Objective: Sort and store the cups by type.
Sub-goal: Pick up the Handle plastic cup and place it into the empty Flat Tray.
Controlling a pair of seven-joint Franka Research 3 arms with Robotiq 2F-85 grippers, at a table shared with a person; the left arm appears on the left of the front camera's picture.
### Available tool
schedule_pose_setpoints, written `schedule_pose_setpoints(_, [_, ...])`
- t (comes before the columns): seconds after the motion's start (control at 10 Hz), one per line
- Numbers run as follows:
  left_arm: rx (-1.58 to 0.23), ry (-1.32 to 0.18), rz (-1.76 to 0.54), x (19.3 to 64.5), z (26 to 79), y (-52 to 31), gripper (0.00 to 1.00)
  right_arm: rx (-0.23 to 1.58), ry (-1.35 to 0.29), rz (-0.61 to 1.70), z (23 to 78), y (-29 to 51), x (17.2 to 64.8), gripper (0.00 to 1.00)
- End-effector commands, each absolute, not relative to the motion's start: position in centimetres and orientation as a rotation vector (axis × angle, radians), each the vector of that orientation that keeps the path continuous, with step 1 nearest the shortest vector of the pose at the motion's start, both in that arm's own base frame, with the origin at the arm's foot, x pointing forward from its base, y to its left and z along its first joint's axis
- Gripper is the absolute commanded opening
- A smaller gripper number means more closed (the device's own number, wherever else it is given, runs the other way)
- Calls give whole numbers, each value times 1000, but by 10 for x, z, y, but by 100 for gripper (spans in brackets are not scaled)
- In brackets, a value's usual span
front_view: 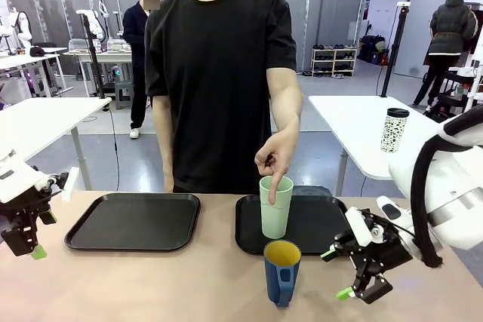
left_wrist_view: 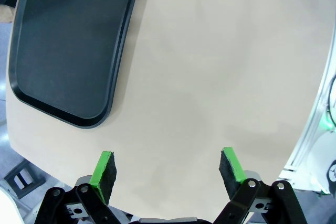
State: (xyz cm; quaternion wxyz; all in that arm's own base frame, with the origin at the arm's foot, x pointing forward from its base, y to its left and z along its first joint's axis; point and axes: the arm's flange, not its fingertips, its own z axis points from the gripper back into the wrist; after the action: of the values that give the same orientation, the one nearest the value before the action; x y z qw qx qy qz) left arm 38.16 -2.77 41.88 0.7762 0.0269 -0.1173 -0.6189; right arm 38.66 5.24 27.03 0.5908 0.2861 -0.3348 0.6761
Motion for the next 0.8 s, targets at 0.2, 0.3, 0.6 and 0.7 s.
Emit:
schedule_pose_setpoints(0.2, [81, -246, -1330, 382, 420, -28, 100, 889, -1006, 1500, 240, 41, 391, 100])
schedule_pose_setpoints(0.3, [81, -246, -1330, 382, 420, -28, 100, 922, -1030, 1474, 238, 38, 393, 100])
schedule_pose_setpoints(0.6, [81, -246, -1330, 382, 420, -28, 100, 957, -1080, 1442, 233, 37, 400, 100])
schedule_pose_setpoints(0.7, [81, -246, -1330, 382, 420, -28, 100, 948, -1076, 1432, 234, 38, 401, 100])
